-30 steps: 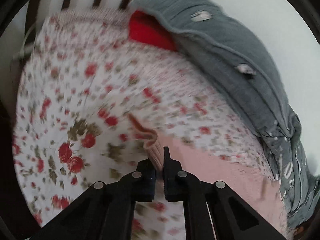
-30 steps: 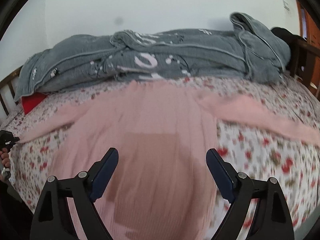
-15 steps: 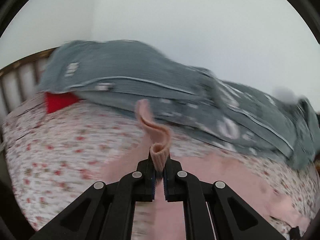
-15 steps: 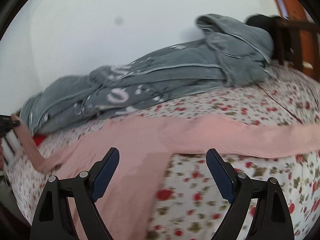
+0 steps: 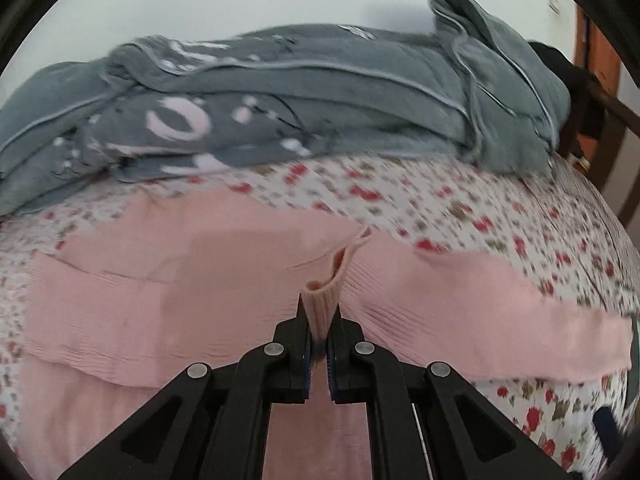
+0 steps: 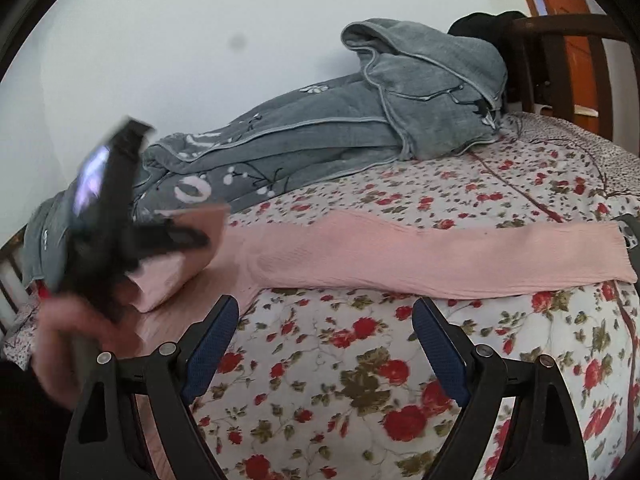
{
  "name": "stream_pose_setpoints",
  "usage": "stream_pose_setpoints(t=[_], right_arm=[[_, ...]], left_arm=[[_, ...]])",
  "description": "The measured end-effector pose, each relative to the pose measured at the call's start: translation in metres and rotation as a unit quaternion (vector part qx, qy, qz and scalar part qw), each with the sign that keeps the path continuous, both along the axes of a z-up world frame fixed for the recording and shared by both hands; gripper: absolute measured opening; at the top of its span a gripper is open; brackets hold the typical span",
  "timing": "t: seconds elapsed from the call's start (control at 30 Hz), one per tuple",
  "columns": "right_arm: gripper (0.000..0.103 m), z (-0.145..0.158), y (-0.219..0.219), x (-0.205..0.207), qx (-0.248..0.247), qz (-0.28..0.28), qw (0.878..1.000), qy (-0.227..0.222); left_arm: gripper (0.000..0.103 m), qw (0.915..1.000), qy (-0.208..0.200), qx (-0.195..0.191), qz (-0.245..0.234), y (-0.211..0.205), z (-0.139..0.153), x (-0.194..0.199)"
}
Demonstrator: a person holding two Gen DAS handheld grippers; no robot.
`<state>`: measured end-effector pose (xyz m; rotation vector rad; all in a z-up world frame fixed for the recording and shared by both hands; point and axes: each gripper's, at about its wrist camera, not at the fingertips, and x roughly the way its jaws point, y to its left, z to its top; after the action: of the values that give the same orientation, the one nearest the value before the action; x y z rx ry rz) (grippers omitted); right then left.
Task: Fold small clothes
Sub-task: 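Fold the held sleeve across the sweater body and release it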
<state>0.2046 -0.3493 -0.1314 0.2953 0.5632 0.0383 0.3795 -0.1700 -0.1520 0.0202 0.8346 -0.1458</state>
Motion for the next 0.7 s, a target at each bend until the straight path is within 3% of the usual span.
stream_pose_setpoints(t=[0.1,0.13,0.23,0.33,0.47,0.53,0.6,0.7], right_arm=[[0.088,-0.003,-0.003,0.005,0.006,-0.004,1.000,0.007],[0.088,-0.004,-0.002,0.007,0.010,-0.002,1.000,0.010],[0.088,-0.006,0.007,0.013,0.013,0.007,1.000,0.015],[0.088,-0.005,0.023,0.019,-0.002,0.013,1.000,0.017],[0.088,-0.005,0.046,0.028,-0.027,0.023,0.999,0.020],[0.088,-0.005,0.057,0.033,-0.039,0.028,0.999,0.024],[0.088,-0.006,0.066,0.036,-0.050,0.034,0.998,0.028],[0.088,-0.011,0.076,0.041,-0.075,0.040,0.996,0.035]], left_arm=[[0.024,0.9981,0.040,-0.030,-0.035,0.004,-0.003,0.001],[0.035,0.9976,0.043,-0.041,-0.035,0.010,0.000,0.001],[0.064,0.9966,0.001,-0.082,-0.010,0.057,0.018,-0.015],[0.064,0.9962,-0.050,-0.064,0.032,0.107,0.034,-0.035],[0.066,0.9900,-0.087,0.045,0.101,0.172,0.038,-0.055],[0.067,0.9850,-0.085,0.075,0.130,0.202,0.038,-0.055],[0.067,0.9846,-0.068,0.071,0.145,0.240,0.032,-0.055],[0.067,0.9859,-0.044,0.033,0.158,0.284,0.021,-0.046]])
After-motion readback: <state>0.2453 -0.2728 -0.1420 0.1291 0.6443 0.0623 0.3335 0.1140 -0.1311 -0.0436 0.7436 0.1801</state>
